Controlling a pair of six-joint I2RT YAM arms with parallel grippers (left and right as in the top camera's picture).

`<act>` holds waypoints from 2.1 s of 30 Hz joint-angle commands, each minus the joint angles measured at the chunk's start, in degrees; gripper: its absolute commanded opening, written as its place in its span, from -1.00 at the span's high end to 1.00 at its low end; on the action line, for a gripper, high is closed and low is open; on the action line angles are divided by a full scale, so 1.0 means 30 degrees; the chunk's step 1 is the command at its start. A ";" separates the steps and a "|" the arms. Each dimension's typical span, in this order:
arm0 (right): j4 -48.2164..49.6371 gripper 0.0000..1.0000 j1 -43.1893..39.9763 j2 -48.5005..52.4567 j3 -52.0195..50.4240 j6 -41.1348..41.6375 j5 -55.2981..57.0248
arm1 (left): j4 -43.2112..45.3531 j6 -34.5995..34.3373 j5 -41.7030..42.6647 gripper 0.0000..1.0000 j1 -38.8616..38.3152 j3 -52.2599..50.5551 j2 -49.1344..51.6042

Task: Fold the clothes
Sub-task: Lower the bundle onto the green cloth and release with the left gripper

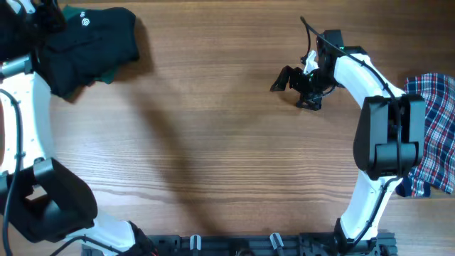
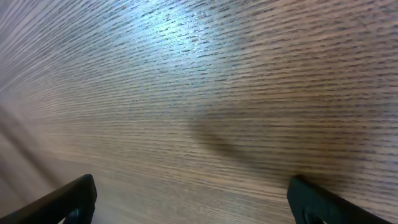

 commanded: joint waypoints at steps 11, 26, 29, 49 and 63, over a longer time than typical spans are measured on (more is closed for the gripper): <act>-0.0299 -0.99 0.0015 0.0423 -0.0408 -0.0641 0.0619 | 0.2069 -0.0641 0.0102 -0.01 -0.1654 -0.0080 0.7752; -0.0182 -0.99 0.0015 0.0423 -0.0408 -0.0605 0.0619 | 0.0627 -0.1078 0.0095 -0.02 -0.1617 -0.0073 0.5078; -0.0160 -0.99 0.0015 0.0423 -0.0408 -0.0612 0.0619 | -0.0357 -0.1086 -0.1974 -0.02 -0.1341 -0.0073 0.4138; -0.0211 -0.99 0.0015 0.0423 -0.0408 -0.0605 0.0619 | -0.2142 -0.2157 -0.1020 0.15 0.0823 -0.0073 0.7089; -0.0168 -0.99 0.0015 0.0423 -0.0408 -0.0590 0.0612 | 0.2681 -0.2164 -0.0612 0.07 -0.1362 -0.0073 0.5617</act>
